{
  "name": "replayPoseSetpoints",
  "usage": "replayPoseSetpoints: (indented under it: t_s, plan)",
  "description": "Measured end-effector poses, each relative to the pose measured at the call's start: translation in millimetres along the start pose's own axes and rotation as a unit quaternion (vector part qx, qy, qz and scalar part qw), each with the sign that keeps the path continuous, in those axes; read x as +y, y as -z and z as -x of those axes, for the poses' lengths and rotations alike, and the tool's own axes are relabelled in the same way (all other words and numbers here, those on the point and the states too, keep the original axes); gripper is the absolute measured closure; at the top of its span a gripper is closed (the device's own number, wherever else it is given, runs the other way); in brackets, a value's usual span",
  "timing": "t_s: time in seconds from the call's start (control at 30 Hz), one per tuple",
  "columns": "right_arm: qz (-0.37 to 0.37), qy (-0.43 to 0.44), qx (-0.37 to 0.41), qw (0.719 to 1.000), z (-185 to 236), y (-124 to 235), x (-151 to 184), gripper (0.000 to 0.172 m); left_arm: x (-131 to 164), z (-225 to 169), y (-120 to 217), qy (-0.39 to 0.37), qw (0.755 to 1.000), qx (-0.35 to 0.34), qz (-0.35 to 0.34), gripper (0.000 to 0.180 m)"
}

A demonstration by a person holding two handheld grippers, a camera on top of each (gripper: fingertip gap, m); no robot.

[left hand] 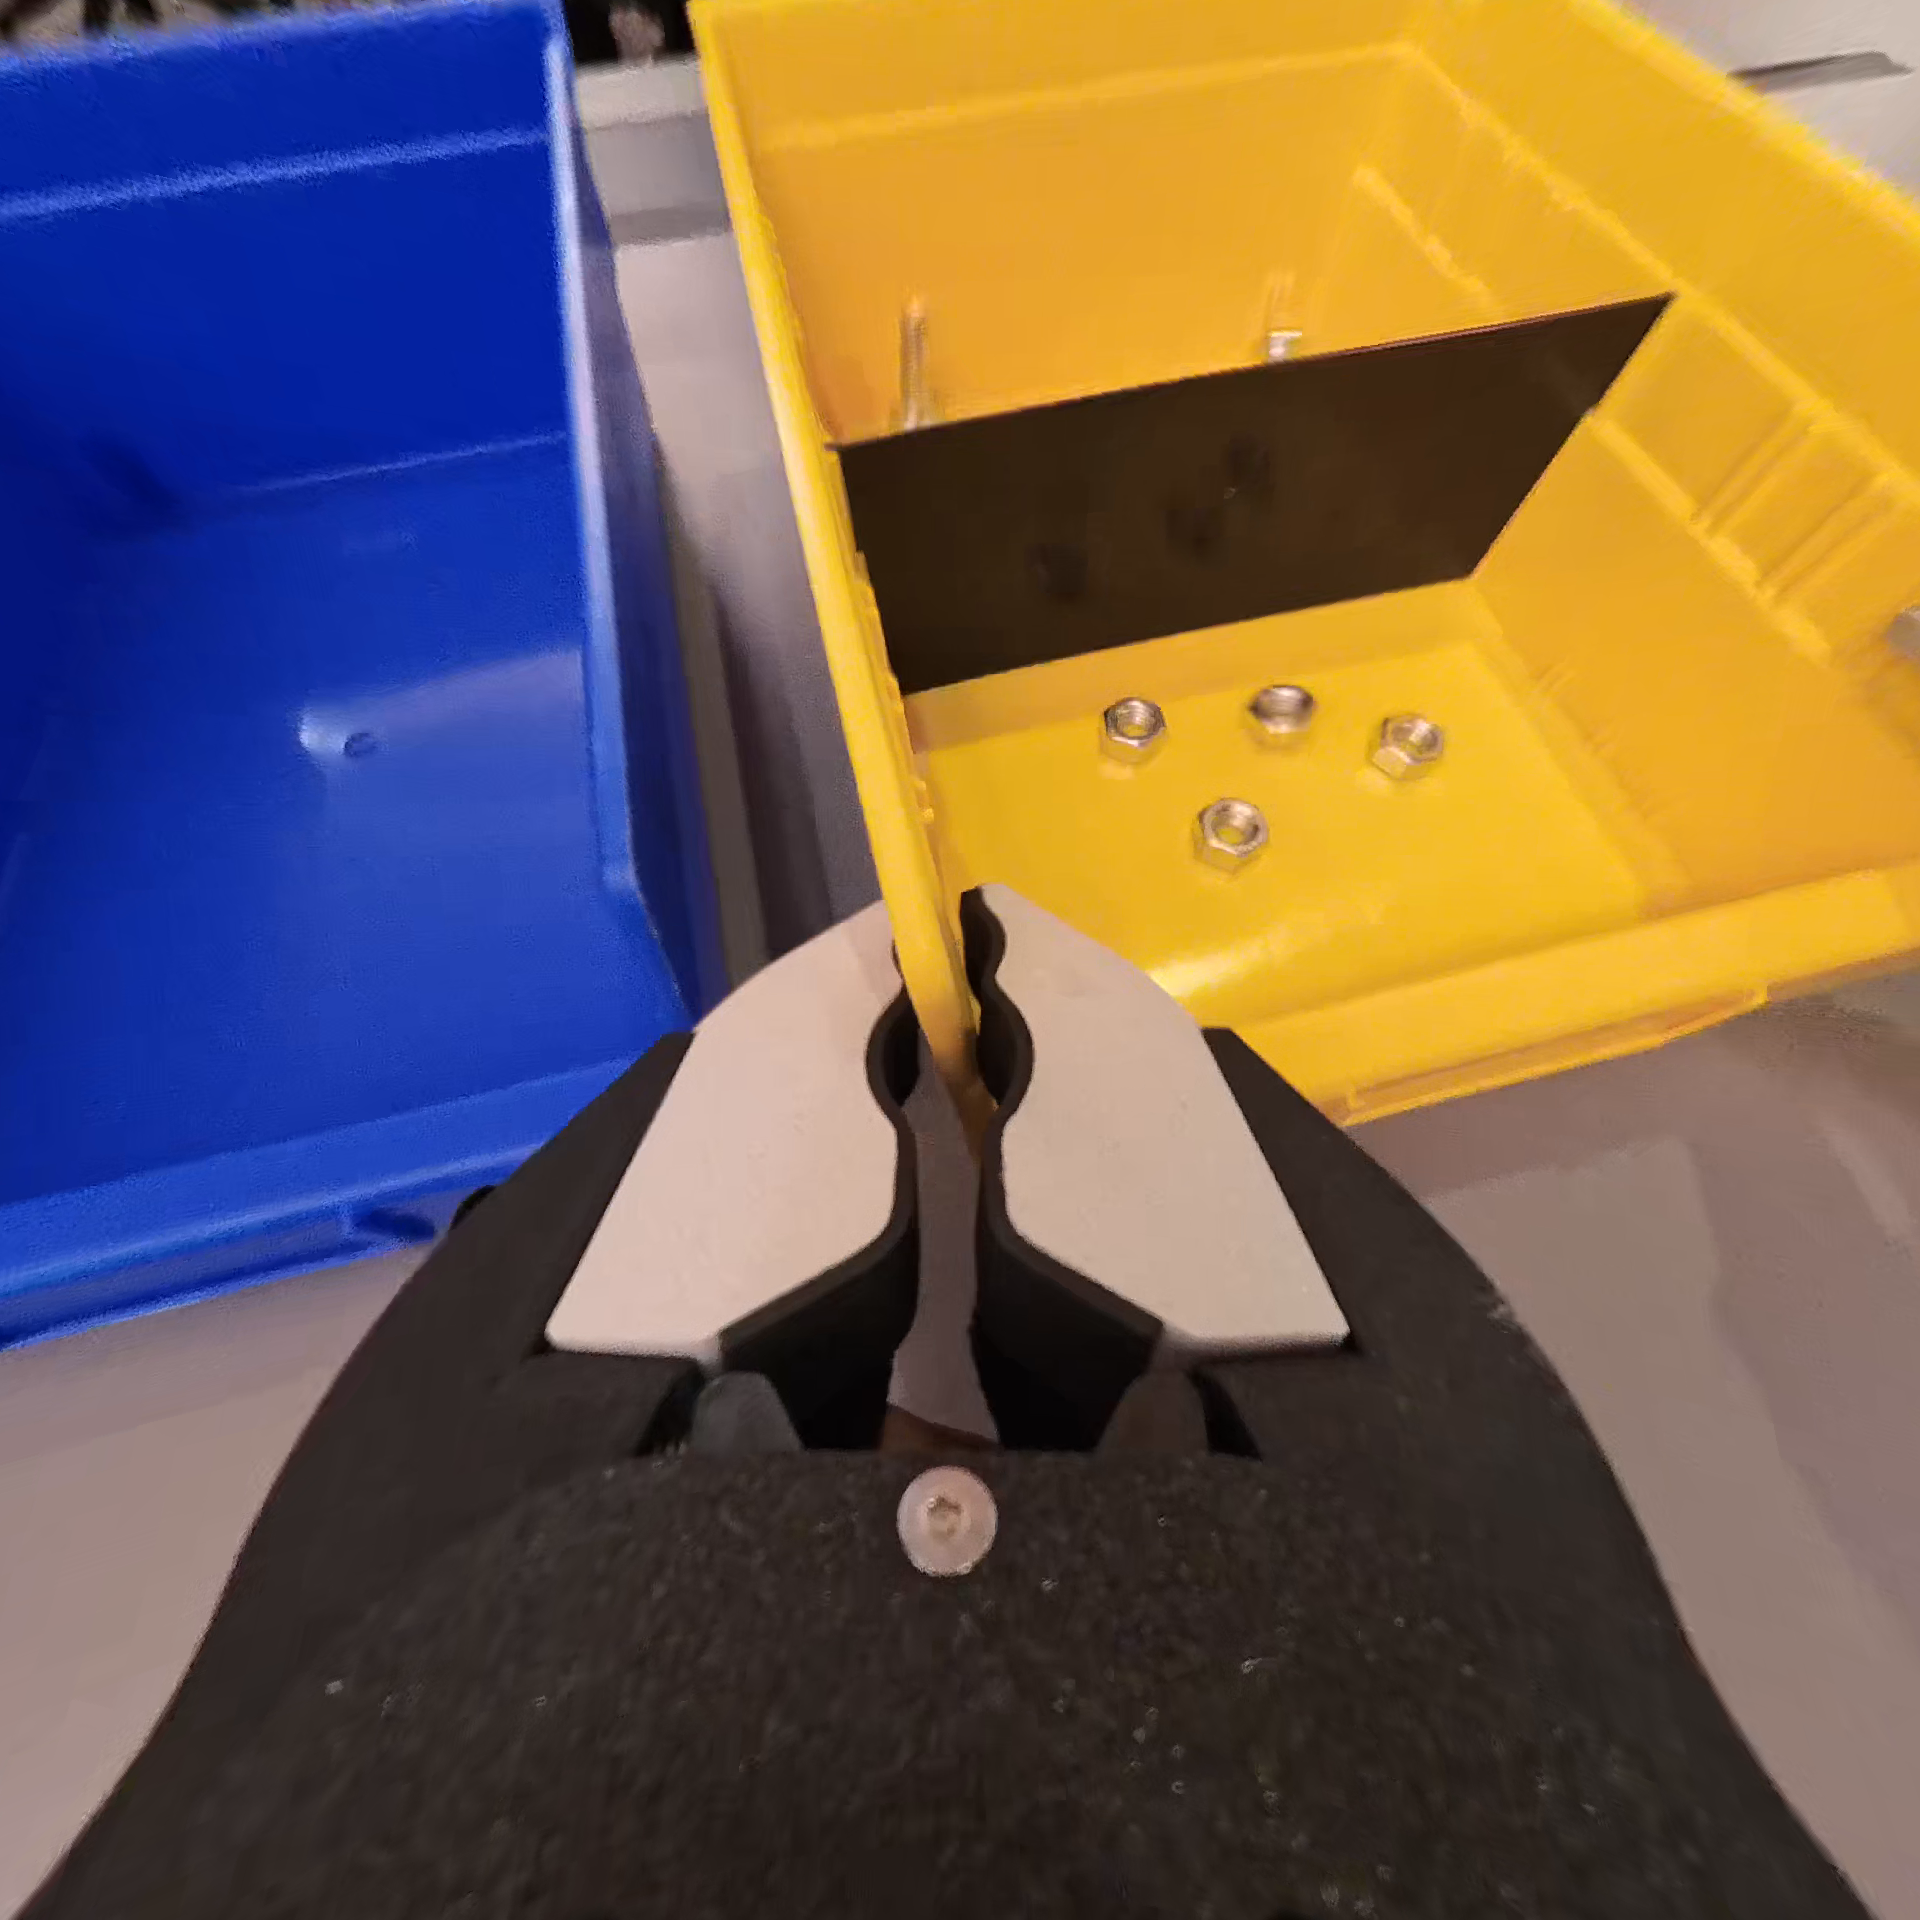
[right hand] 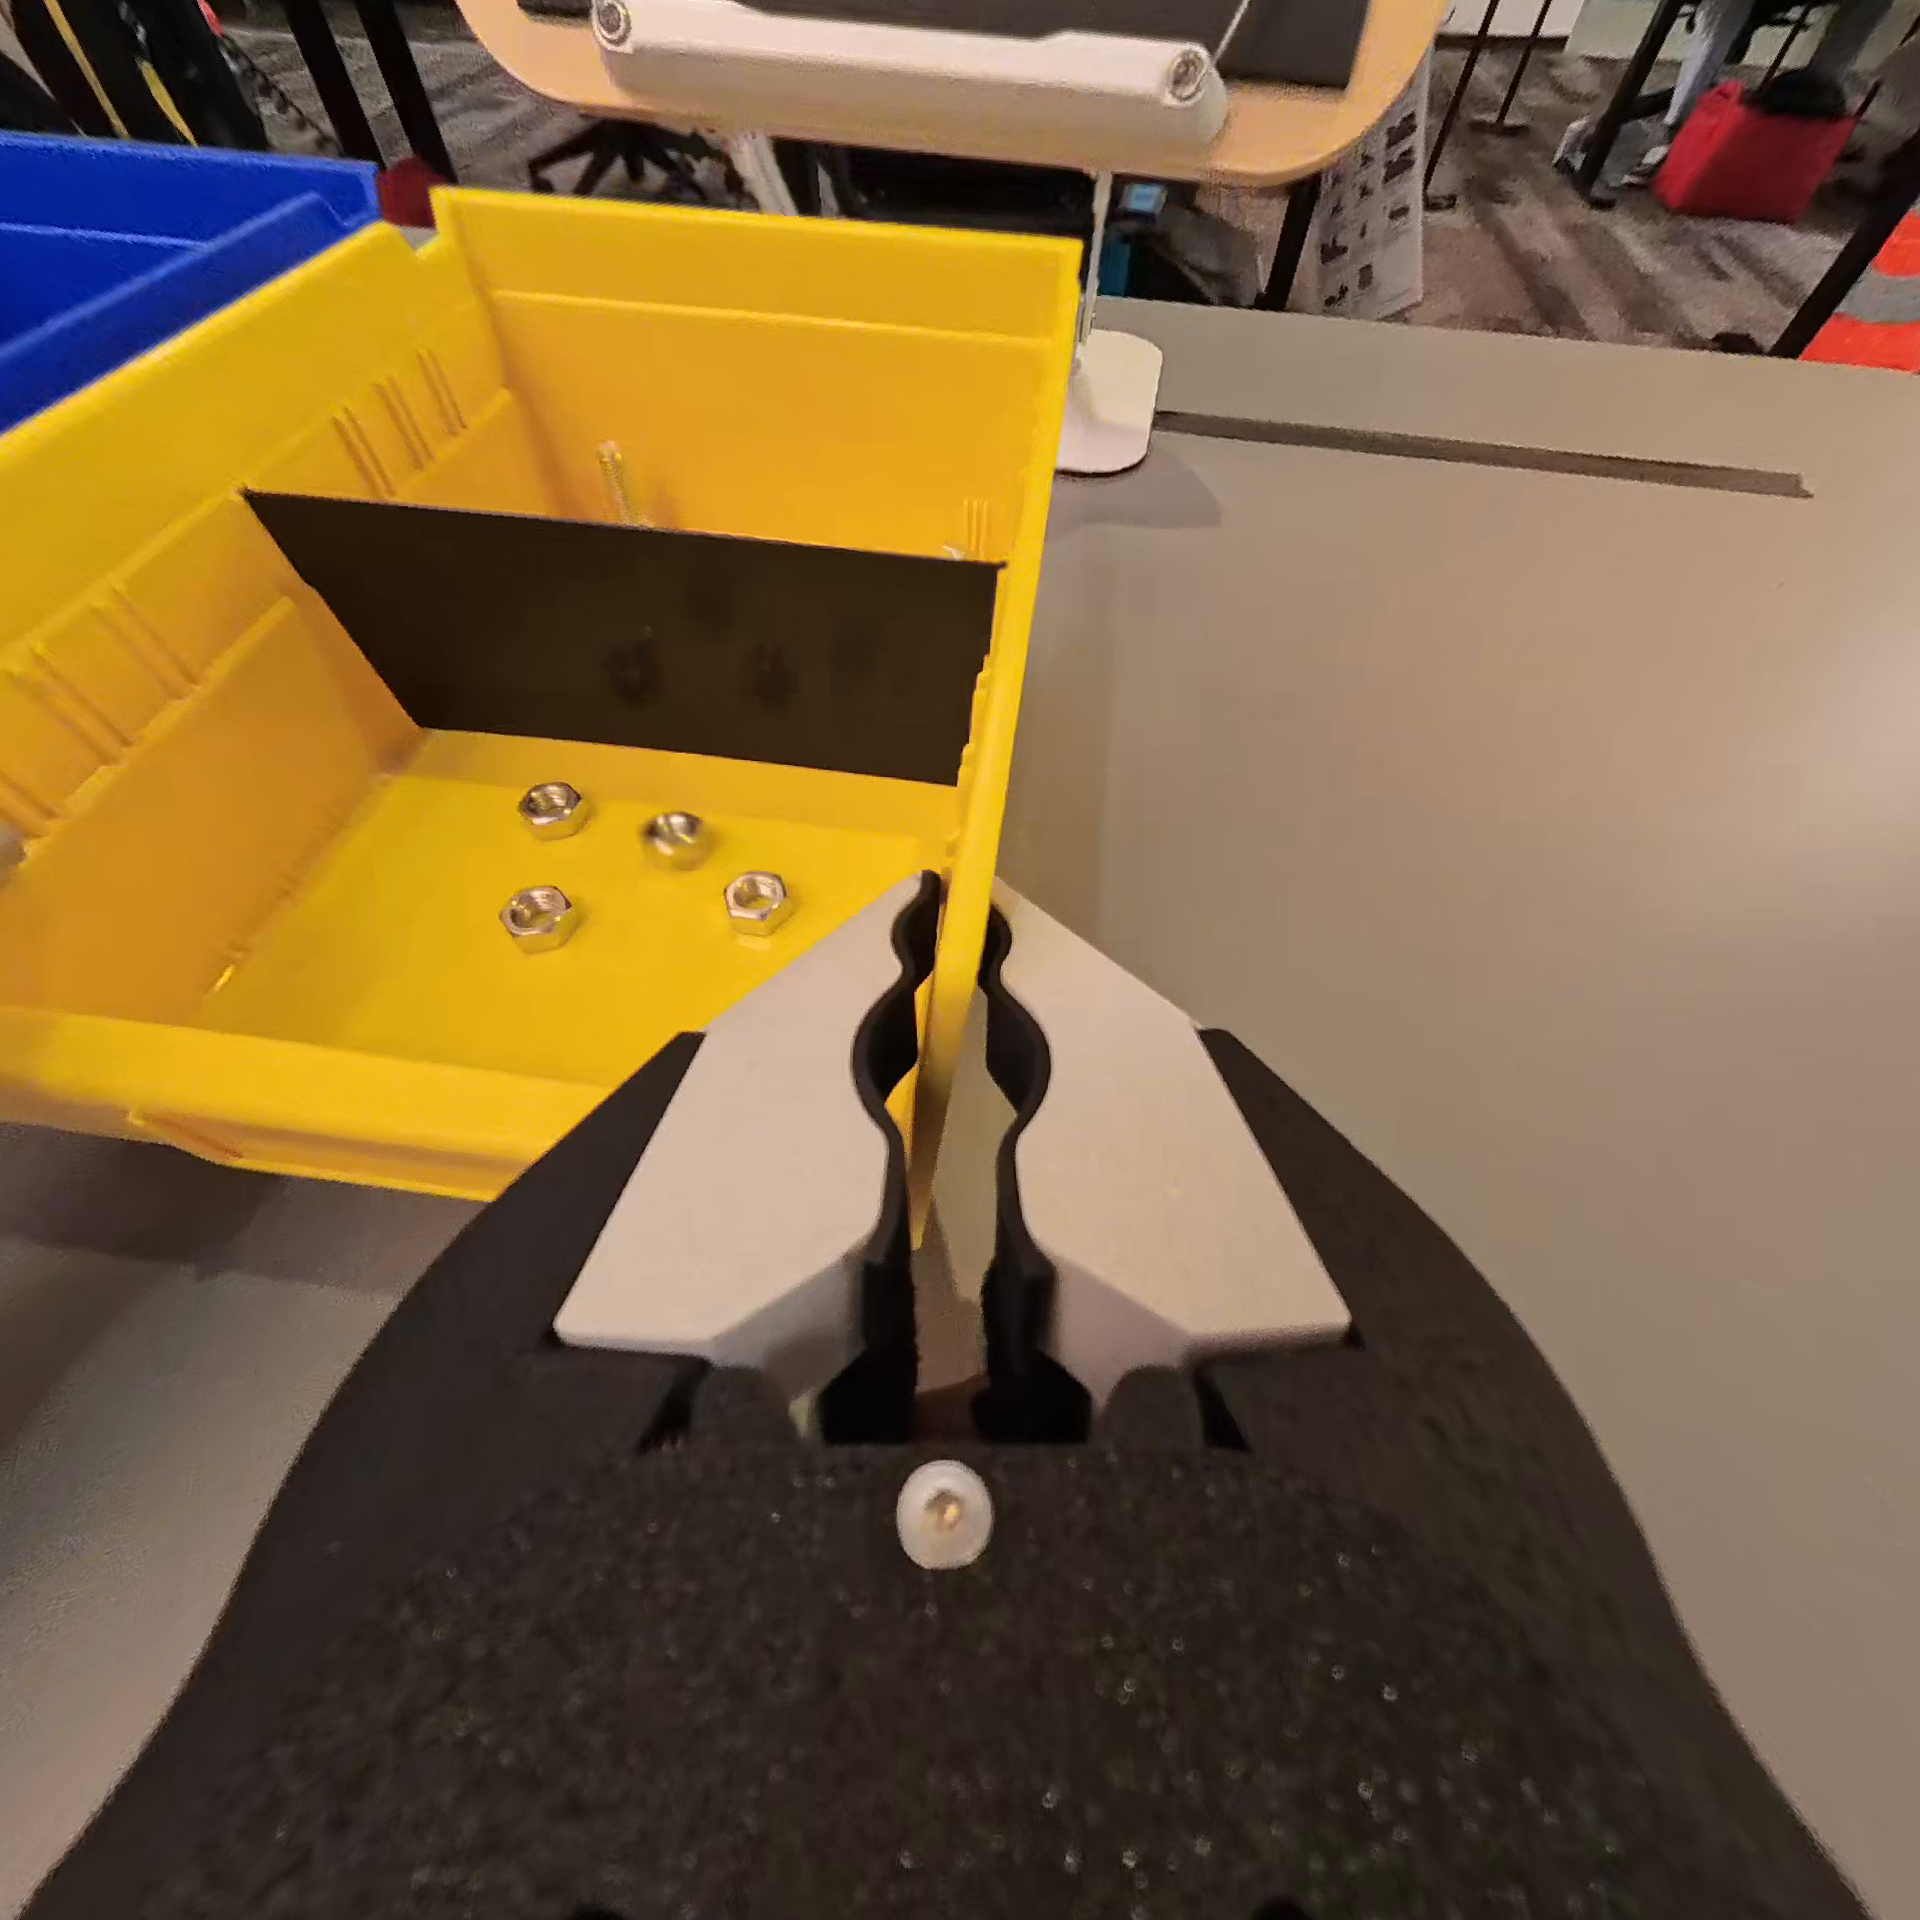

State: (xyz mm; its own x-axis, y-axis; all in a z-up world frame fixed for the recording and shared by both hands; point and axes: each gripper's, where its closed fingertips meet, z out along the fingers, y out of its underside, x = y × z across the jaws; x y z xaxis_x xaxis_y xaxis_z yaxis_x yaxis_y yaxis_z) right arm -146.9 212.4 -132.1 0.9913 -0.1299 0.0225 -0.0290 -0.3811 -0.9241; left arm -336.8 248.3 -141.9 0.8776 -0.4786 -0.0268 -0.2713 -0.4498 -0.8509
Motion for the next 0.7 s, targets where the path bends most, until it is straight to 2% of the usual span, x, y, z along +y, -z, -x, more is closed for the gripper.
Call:
replayPoseSetpoints:
  t_s: [0.07,0.13,0.2,0.27,0.3,0.37,0.43,0.47,0.53,0.6,0.67,0.7]
  plan:
    - [-0.021,-0.005,-0.005,1.0,-3,-1,-2,0.167,-1,-3,-2,-0.03,0.999,0.014,0.003,0.172]
    - [-0.044,-0.01,-0.025,0.999,-3,0,-5,0.16,-4,-13,2,-0.031,0.998,0.061,-0.01,0.154]
    - [-0.063,0.002,-0.054,0.997,1,7,-11,0.15,-26,-20,21,0.018,0.989,0.124,-0.084,0.137]
    - [-0.086,0.014,-0.067,0.994,-2,19,-20,0.144,-54,-2,50,0.07,0.972,0.152,-0.167,0.132]
    - [-0.095,0.02,-0.07,0.993,-5,26,-24,0.143,-66,21,65,0.088,0.965,0.136,-0.208,0.132]
    - [-0.104,0.032,-0.066,0.992,-12,39,-32,0.142,-71,92,85,0.086,0.965,0.029,-0.248,0.137]
    - [-0.102,0.023,-0.085,0.991,-10,52,-38,0.14,-51,174,93,0.062,0.969,-0.094,-0.221,0.136]
    - [-0.107,0.016,-0.107,0.988,-3,59,-40,0.137,-34,208,93,0.066,0.971,-0.126,-0.194,0.136]
    - [-0.115,0.007,-0.135,0.984,13,69,-42,0.136,1,243,80,0.106,0.981,-0.099,-0.132,0.13]
    - [-0.13,0.02,-0.144,0.981,33,78,-44,0.137,26,251,60,0.147,0.985,-0.041,-0.08,0.127]
    - [-0.138,0.052,-0.15,0.978,58,86,-40,0.136,33,253,44,0.15,0.986,-0.017,-0.069,0.129]
    - [-0.133,0.064,-0.167,0.975,76,90,-34,0.136,33,252,38,0.142,0.988,-0.012,-0.063,0.137]
